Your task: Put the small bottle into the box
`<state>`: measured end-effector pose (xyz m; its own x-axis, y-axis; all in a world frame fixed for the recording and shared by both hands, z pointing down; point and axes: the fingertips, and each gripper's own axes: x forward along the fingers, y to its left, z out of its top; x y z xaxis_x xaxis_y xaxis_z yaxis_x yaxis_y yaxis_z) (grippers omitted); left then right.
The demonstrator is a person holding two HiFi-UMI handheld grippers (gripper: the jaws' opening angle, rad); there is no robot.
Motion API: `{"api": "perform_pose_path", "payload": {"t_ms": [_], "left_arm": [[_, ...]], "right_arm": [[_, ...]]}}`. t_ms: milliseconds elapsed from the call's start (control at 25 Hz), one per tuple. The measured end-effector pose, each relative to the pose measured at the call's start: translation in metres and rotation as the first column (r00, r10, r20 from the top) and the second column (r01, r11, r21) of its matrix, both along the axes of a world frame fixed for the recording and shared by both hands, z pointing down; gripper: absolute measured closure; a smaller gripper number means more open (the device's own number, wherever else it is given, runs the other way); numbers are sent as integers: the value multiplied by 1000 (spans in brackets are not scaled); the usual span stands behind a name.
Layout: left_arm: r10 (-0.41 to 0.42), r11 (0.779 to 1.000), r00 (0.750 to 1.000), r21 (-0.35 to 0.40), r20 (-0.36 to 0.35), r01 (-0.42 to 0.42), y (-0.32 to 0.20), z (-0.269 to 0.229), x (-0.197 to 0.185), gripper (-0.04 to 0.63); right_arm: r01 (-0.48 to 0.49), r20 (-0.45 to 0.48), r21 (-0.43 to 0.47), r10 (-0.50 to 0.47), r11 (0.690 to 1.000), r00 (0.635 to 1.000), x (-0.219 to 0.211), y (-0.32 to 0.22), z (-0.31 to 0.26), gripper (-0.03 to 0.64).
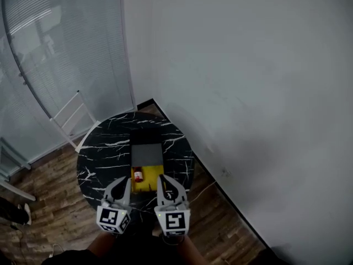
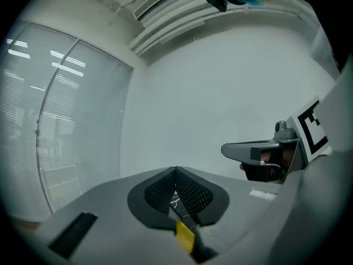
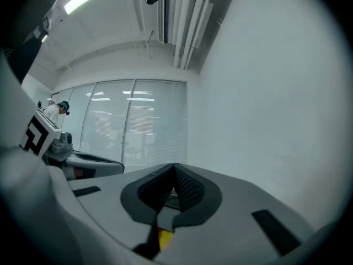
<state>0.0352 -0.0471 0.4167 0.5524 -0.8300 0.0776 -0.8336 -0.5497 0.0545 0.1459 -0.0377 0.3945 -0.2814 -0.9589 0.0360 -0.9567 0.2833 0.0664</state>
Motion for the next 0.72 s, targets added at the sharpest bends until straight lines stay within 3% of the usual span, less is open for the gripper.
{"api": "perform_pose_path", "payload": {"t_ms": [720], "left_arm": [[40,999,998,-17,52,-39,6,9,15,598]], "right_arm": [[-44,25,26,43,999,999,26,11,-4,623]]}}
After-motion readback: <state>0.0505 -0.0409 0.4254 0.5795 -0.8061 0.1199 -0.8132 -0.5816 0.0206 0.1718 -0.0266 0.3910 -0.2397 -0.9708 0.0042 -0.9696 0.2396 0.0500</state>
